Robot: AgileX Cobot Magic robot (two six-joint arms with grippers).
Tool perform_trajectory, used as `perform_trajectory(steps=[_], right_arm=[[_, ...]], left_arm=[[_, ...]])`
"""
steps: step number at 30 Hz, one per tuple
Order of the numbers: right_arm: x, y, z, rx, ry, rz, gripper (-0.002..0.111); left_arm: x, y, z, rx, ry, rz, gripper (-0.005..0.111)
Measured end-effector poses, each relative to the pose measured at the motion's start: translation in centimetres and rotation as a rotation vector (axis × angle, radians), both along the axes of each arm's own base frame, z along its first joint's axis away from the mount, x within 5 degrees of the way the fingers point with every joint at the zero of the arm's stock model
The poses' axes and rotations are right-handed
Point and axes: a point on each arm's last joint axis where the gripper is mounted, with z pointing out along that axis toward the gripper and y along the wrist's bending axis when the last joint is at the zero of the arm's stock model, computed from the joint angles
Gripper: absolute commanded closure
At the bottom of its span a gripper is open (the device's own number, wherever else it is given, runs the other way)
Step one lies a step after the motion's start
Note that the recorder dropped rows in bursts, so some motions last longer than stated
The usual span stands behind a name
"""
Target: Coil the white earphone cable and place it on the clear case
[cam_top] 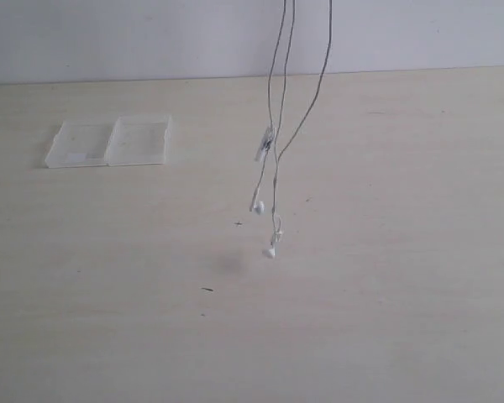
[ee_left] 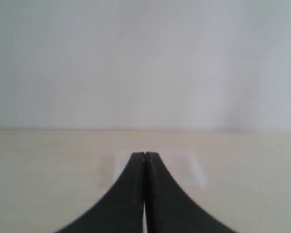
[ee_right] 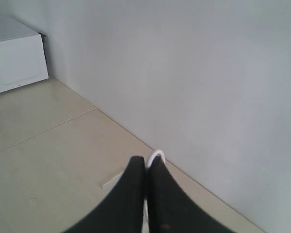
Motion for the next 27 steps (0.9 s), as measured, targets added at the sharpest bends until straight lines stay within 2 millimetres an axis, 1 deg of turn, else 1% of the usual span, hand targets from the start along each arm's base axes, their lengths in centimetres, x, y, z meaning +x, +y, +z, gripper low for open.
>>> perform_trajectory(steps=[1,3,5,11,13,16,17,19,21,22,24,25,27], right_arm=[[0.0,0.0,0.0,0.000,0.000,0.000,0.108],[0.0,0.0,0.0,0.001,0.001,0.001,0.108],[0.0,0.0,0.0,0.000,0.002,0.001,0.108],[0.0,0.0,-0.1,-0.008,0.010,0.002,0.108],[0.0,0.0,-0.1,-0.010,0.012,0.002,0.108],[0.0,0.0,-0.1,-0.010,0.012,0.002,0.108],[0.0,0.0,-0.1,-0.010,0.012,0.002,0.108],[0.0,0.0,-0.1,-0.010,0.012,0.002,0.108],[0.0,0.0,-0.1,-0.010,0.012,0.002,0.108],[0.0,0.0,-0.1,-0.010,0.012,0.002,0.108],[0.0,0.0,-0.1,-0.010,0.012,0.002,0.108],[0.0,0.0,-0.1,-0.010,0.012,0.002,0.108],[0.0,0.0,-0.1,-0.010,0.012,0.002,0.108]], left_arm=[[0.0,-0.1,0.3,-0.110,-0.038,-0.015,0.107],[0.0,-0.1,0.6,-0.236,-0.074,-0.032,0.107],[-0.1,-0.2,0.8,-0.297,-0.091,-0.041,0.107],[-0.1,-0.2,1.0,-0.409,-0.115,-0.057,0.107],[-0.1,-0.3,1.4,-0.476,-0.161,-0.082,0.107],[-0.7,-0.6,3.2,-0.557,-0.352,-0.182,0.107],[-0.9,-0.7,3.9,-0.559,-0.407,-0.219,0.107],[-1.2,-1.1,5.8,-0.538,-0.465,-0.279,0.105],[-1.1,-1.7,8.2,-0.479,-0.482,-0.345,0.099],[-0.8,-2.1,9.0,-0.436,-0.471,-0.375,0.094],[0.2,-3.0,10.8,-0.357,-0.448,-0.456,0.081],[0.7,-3.4,11.4,-0.330,-0.431,-0.496,0.073],[2.4,-4.5,12.4,-0.246,-0.377,-0.603,0.059]])
